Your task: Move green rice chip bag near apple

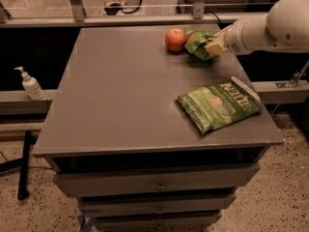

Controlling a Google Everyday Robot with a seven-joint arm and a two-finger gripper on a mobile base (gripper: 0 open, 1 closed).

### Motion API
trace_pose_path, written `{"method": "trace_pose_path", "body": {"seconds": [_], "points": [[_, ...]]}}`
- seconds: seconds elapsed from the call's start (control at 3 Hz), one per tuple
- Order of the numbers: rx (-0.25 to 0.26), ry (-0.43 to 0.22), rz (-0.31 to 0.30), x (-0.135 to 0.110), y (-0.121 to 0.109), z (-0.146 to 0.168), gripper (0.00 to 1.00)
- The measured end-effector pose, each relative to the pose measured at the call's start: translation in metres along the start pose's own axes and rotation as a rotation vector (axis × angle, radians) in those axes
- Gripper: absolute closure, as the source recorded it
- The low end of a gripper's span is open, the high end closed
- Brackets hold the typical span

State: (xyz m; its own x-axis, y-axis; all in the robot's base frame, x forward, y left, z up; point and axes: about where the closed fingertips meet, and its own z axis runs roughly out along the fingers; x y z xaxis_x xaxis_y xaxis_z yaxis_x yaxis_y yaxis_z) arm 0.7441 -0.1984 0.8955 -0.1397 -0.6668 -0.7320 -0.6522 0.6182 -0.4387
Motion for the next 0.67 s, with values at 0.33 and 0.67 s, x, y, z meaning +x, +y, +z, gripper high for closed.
{"method": "trace_pose_path", "body": {"seconds": [0.33, 0.67], "points": [[-0.023, -0.022, -0.009, -0.0093, 0.0034, 0.0079, 0.59], [-0.041, -0.034, -0.013, -0.0136, 0.0089, 0.0099, 0.35]]}}
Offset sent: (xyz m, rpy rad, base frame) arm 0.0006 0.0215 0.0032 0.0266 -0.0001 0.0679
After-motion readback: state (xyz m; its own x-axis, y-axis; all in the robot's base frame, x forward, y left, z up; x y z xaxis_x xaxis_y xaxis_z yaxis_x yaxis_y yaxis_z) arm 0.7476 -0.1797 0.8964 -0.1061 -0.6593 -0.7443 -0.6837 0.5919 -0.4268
